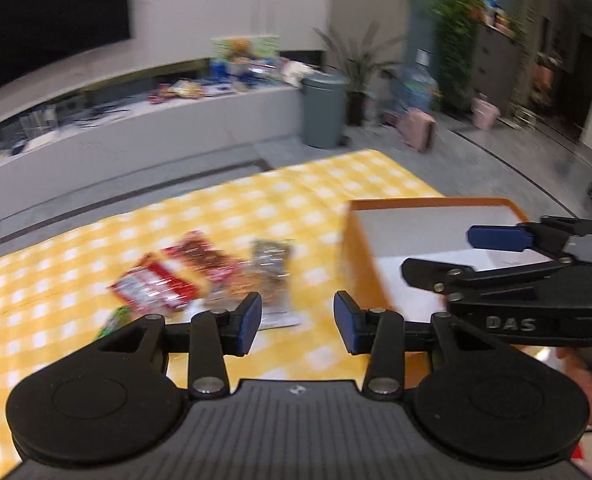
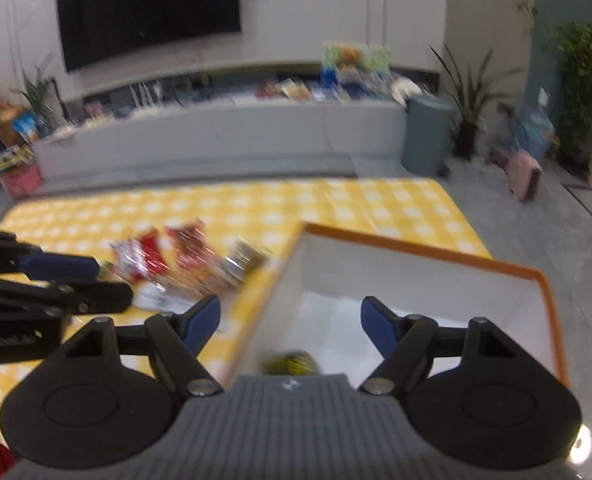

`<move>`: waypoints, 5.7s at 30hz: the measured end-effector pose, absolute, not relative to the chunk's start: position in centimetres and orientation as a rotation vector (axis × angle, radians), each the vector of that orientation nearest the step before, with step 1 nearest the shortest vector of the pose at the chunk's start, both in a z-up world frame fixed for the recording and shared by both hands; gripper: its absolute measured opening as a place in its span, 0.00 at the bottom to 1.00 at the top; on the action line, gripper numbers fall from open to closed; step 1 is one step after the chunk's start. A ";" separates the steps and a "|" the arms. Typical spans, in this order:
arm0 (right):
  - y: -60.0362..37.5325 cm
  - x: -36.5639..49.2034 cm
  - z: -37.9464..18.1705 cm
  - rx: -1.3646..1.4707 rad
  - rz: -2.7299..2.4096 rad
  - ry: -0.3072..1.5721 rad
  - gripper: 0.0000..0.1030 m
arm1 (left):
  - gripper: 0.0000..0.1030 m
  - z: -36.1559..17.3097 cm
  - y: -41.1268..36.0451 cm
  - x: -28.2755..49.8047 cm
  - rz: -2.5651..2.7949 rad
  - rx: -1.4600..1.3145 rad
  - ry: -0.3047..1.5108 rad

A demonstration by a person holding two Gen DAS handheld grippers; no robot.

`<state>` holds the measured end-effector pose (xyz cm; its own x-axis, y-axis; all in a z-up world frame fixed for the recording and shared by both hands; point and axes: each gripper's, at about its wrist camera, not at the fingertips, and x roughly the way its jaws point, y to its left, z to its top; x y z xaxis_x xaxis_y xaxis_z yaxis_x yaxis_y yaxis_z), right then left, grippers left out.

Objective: Organize snacks
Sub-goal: 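Withdraw both tools from the box back over the snack pile, then grasp the clear yogurt-ball bag with the left tool while the right tool grasps the small red-labelled bag, then carry both bags over the white box and open both tools to release them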

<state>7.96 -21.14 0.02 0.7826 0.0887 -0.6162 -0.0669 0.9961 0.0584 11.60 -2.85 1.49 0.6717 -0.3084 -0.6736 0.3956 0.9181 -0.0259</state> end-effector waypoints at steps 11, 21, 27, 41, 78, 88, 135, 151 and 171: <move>-11.0 8.8 -4.1 0.007 0.207 0.618 0.73 | 0.62 -2.9 9.0 12.6 -0.048 -0.118 0.792; -5.4 13.4 -10.0 -0.033 0.253 0.694 0.74 | 0.69 -8.9 16.0 14.2 0.178 -0.359 0.860; -2.5 16.5 -12.1 -0.105 0.292 0.687 0.73 | 0.69 -11.3 18.6 16.4 0.306 -0.561 0.908; 1.6 22.5 -16.0 -0.152 0.322 0.741 0.73 | 0.81 -13.4 16.7 20.8 0.442 -0.520 0.972; -4.8 14.6 -15.9 -0.101 0.336 0.802 0.46 | 0.87 -14.0 11.1 15.7 -0.060 -0.028 0.987; -4.9 14.2 -15.7 -0.119 0.332 0.766 0.51 | 0.90 -14.2 9.8 16.2 0.089 -0.043 0.992; -13.8 10.4 -4.6 -0.030 0.282 0.685 0.38 | 0.65 -1.1 3.6 12.6 -0.197 -0.116 0.801; -26.9 9.1 0.3 -0.085 0.078 0.732 0.38 | 0.65 1.4 -9.6 15.4 -0.512 0.049 0.763; -34.1 13.5 -7.1 -0.075 0.030 1.019 0.38 | 0.65 -5.4 -20.4 19.3 -0.649 0.313 0.935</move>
